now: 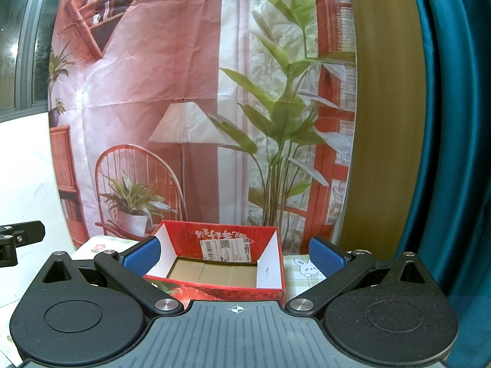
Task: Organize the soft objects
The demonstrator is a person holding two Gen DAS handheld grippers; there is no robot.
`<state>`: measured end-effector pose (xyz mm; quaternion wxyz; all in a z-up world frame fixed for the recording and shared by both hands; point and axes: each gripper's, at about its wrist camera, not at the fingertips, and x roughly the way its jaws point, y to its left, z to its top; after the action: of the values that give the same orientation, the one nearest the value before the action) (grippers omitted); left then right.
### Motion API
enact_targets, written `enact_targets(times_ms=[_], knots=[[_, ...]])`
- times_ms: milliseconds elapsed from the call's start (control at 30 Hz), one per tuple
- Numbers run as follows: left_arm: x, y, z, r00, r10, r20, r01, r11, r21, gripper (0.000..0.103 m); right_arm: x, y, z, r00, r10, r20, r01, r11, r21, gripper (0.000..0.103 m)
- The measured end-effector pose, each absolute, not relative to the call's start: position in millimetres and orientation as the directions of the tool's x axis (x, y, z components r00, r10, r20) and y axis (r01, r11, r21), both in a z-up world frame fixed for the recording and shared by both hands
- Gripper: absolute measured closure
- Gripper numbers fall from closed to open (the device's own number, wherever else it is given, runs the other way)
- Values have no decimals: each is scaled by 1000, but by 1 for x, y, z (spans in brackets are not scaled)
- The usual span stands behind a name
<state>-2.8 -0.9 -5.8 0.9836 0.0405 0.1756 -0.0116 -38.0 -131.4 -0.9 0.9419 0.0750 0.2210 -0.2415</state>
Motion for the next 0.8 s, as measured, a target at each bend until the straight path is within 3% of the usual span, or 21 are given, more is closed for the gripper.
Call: enact_targets(times_ms=[800], knots=[[-3, -1, -9, 935, -10, -354, 38, 997, 71, 0, -37, -131, -1, 785, -422, -453, 489, 872, 35, 0]])
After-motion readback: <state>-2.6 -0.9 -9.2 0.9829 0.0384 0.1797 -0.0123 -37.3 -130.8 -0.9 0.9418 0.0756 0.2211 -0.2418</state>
